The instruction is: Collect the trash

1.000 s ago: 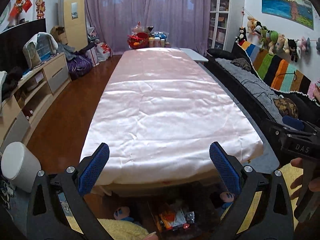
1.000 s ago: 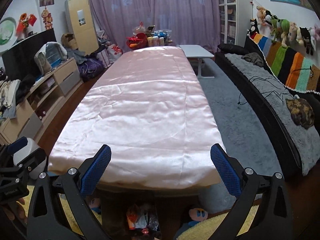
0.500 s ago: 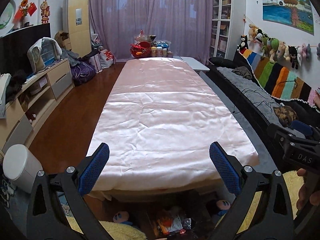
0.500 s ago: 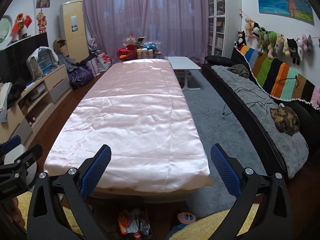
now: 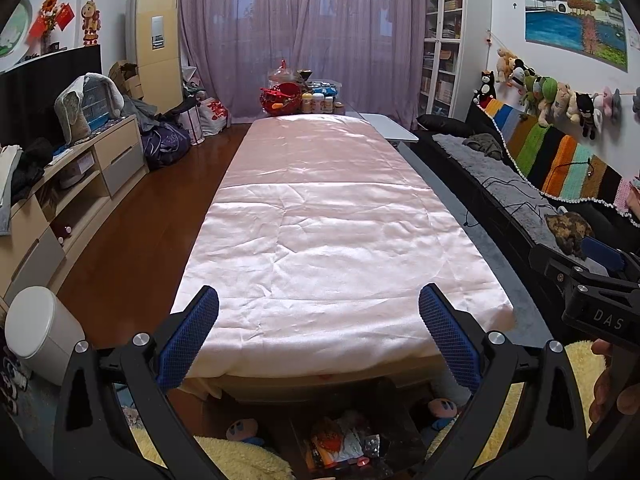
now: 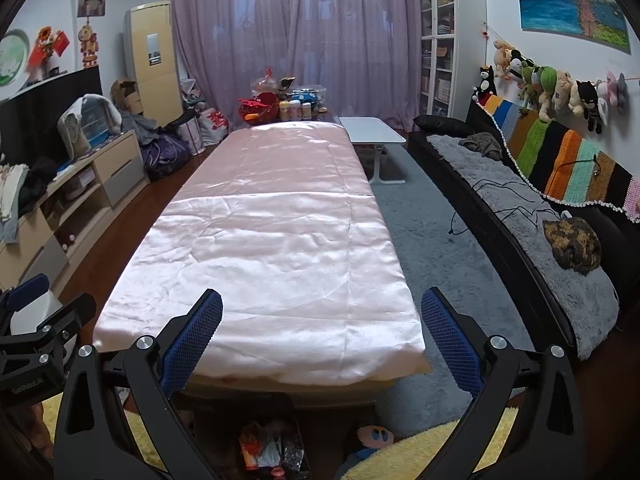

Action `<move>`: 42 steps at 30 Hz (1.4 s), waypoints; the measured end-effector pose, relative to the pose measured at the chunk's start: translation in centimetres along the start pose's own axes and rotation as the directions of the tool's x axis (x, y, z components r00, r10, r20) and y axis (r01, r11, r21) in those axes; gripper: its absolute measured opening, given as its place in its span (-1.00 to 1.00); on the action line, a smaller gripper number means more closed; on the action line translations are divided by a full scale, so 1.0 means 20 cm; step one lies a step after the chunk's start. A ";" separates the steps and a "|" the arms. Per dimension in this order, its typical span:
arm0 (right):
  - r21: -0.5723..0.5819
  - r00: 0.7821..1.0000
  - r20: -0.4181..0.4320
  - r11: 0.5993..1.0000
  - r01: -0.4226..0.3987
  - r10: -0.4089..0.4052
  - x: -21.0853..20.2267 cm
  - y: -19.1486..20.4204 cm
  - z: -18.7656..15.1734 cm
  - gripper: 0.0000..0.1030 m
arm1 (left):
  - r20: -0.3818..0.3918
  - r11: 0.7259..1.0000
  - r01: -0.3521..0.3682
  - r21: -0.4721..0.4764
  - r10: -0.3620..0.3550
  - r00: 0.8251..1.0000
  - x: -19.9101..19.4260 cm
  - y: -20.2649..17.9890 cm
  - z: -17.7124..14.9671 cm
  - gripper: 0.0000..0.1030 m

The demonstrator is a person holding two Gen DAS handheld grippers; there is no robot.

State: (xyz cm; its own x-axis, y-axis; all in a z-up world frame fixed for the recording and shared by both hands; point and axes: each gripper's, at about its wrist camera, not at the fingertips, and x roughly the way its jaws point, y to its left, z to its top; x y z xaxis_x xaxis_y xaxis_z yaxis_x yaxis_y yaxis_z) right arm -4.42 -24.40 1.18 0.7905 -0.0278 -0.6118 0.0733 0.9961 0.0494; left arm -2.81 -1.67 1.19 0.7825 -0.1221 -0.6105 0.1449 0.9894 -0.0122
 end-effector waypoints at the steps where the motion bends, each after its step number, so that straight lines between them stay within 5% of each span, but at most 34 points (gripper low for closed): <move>1: 0.000 1.000 -0.001 1.000 -0.001 0.001 0.00 0.00 0.00 0.94 | 0.001 1.000 0.000 0.000 0.000 1.000 0.00 0.00 0.00 0.85; 42: -0.005 1.000 -0.005 1.000 -0.016 0.016 0.00 0.03 0.00 0.94 | 0.010 1.000 -0.007 -0.006 0.007 1.000 -0.06 -0.01 0.01 0.85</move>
State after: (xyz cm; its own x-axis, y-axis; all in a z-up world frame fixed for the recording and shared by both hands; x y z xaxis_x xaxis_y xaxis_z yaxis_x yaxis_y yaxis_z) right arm -4.46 -23.72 1.25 0.7888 -0.0119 -0.6146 0.0581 0.9968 0.0552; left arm -3.69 -1.78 2.09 0.7896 -0.1159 -0.6026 0.1357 0.9907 -0.0128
